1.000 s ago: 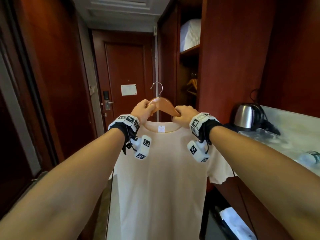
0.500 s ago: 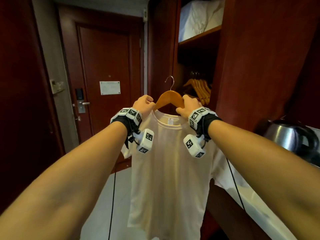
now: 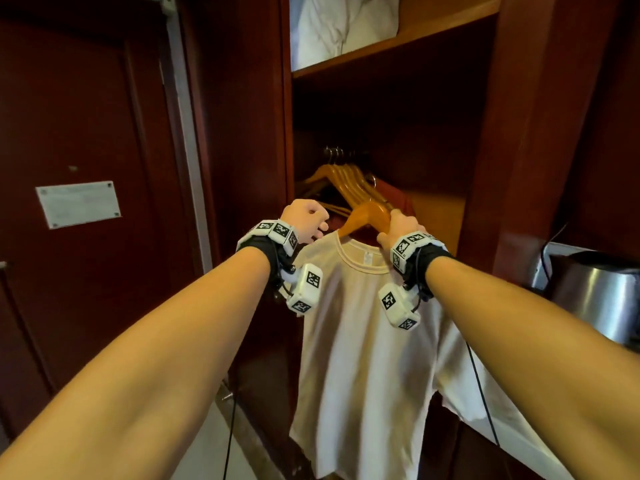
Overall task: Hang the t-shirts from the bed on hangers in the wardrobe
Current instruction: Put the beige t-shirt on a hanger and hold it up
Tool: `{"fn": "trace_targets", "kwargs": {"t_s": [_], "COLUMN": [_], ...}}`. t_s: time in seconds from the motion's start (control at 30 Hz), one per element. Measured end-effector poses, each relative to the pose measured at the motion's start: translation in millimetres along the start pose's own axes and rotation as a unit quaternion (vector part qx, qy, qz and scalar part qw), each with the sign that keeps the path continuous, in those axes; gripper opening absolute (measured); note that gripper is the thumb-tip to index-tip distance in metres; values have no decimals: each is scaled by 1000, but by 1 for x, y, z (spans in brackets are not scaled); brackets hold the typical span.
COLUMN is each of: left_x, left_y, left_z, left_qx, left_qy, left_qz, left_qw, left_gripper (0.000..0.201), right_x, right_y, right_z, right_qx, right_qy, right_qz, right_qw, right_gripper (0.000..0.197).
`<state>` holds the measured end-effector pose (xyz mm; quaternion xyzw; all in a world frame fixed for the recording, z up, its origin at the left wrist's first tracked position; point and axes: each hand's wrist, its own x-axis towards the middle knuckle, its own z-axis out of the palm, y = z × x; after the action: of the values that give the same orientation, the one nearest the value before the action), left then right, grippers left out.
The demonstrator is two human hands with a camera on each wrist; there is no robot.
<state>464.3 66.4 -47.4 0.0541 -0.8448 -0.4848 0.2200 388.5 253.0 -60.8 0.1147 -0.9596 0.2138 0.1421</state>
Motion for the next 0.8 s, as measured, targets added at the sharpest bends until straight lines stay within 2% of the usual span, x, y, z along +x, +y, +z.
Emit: {"fn": "trace_targets", "kwargs": {"t_s": [0.33,0.47,0.6,0.73,0.8], "left_x": [162,215,269,319,346], "left_y": [-31,-39,-48,-55,-58], "left_z": [36,47,62,80,93], "left_qx": [47,59,140,248,286], "left_qy": [-93,-90,-85,-83,-89], "left_qz": [79,110,150,184,194], "left_qw": [991,988,975,947,934], "left_gripper": [18,19,19,16,25], "right_x": [137,175,204,237,254], "right_y": [7,18,29,44,49], "right_z": [46,52,43,52,61], "right_qx": [-18,-56,-56,-91,-126], "right_qy": [-12,-36,-59,-36,-12], "right_qz": [103,134,166,160,160], "right_qw": [994,989,983,982,979], "right_gripper": [36,38,43,36,36]}}
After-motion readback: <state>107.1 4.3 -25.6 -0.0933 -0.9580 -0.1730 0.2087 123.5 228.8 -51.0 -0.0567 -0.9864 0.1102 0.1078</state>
